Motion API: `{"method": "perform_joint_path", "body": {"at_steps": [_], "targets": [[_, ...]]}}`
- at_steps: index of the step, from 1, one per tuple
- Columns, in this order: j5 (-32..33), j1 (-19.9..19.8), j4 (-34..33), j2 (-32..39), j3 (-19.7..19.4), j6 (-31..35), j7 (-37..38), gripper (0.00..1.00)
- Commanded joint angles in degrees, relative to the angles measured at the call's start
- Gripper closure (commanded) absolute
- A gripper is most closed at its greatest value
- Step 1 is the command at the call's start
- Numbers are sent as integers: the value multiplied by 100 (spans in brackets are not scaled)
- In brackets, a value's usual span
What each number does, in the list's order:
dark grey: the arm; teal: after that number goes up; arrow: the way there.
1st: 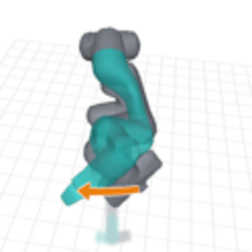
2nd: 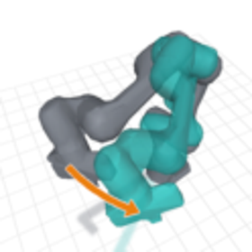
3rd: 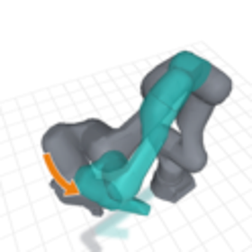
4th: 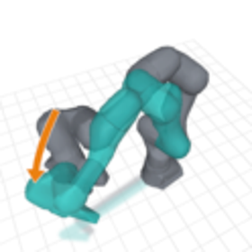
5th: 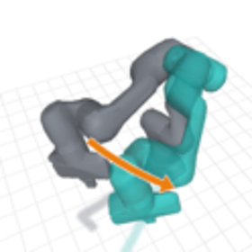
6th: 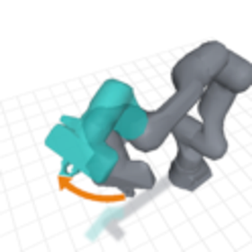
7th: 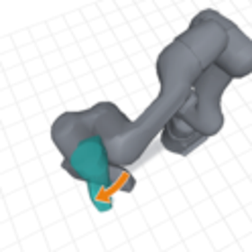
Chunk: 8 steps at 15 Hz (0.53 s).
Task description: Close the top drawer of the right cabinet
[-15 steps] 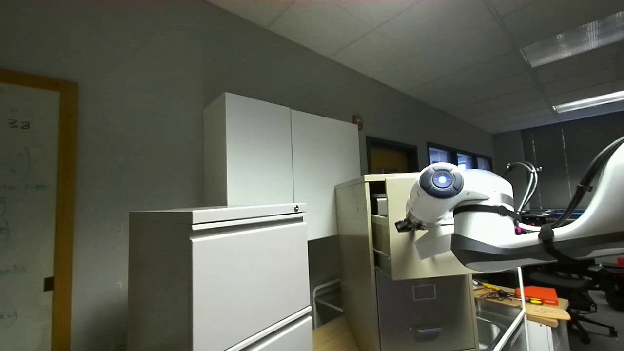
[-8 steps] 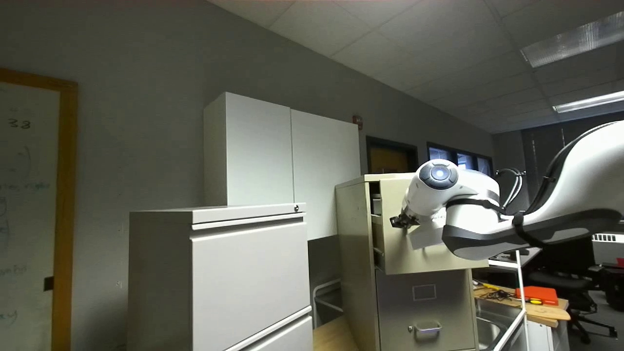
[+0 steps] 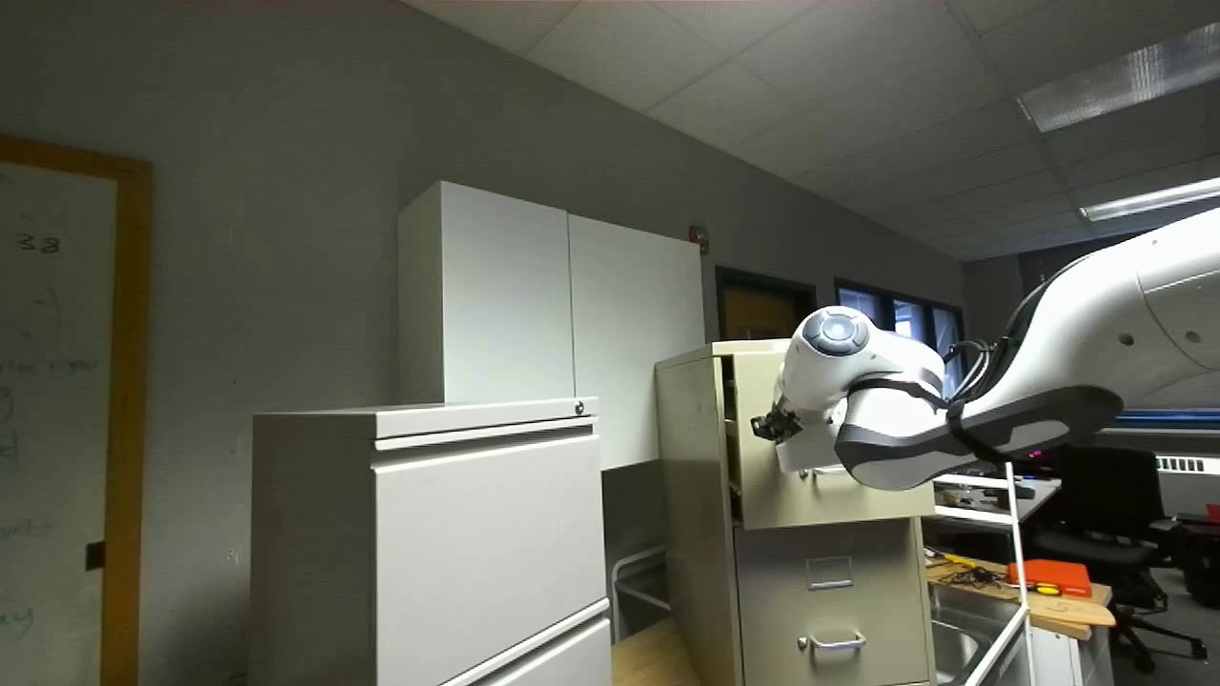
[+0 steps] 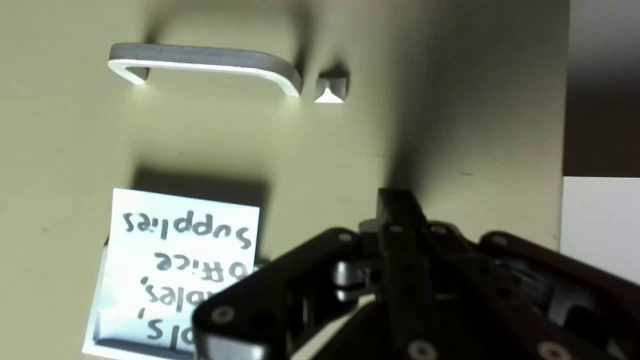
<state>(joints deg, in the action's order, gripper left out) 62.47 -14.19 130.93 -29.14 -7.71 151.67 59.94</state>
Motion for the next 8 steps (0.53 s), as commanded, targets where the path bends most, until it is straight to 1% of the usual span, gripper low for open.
{"method": "perform_joint_path", "body": {"at_steps": [1, 8], "targets": [[-405, 15, -720, 914, -159, 285, -247, 100], [-1330, -44, -1211, 1406, -156, 320, -832, 100]]}}
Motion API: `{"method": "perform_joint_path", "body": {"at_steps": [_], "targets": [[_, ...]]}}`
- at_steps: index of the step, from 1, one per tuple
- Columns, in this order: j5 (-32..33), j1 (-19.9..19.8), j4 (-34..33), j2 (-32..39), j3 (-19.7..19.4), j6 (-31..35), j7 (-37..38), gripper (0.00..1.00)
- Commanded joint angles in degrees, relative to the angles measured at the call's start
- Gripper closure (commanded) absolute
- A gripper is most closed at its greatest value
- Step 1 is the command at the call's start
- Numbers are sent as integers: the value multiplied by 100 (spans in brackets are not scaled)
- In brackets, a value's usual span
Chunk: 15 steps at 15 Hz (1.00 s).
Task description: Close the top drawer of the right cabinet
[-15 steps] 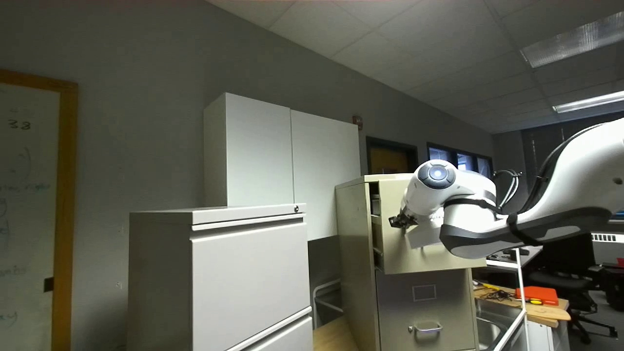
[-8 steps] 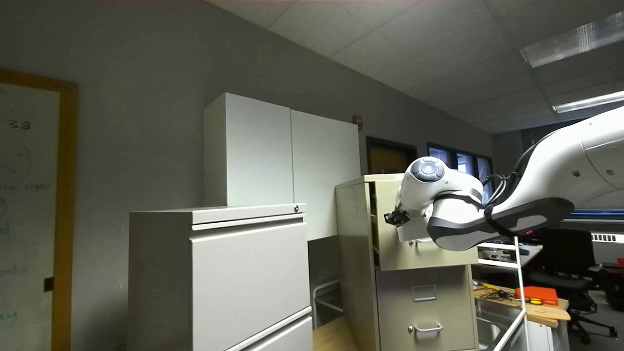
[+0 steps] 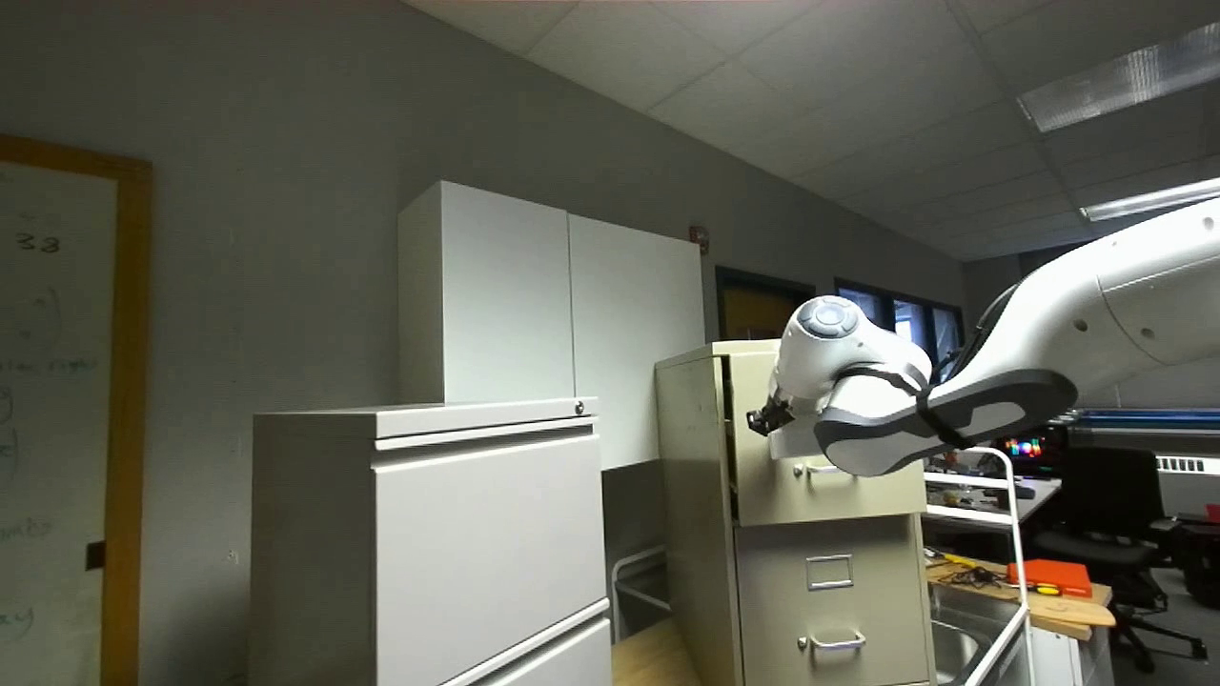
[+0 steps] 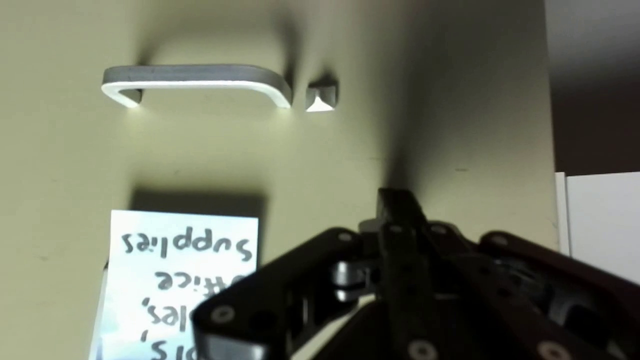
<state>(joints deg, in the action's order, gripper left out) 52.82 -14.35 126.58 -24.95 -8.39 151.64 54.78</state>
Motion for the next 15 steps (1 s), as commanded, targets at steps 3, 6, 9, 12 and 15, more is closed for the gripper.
{"method": "perform_joint_path", "body": {"at_steps": [3, 6, 9, 12, 15], "targets": [[-803, -59, -1027, 1221, -62, 291, -628, 100], [-1214, -98, -1297, 1455, -27, 211, -953, 100], [-1601, -118, -1530, 1645, -7, 100, -1277, 100], [-2081, -98, -1749, 1820, -4, -72, -1602, 100], [-2387, -123, -1853, 1831, 29, -292, -1875, 100]]}}
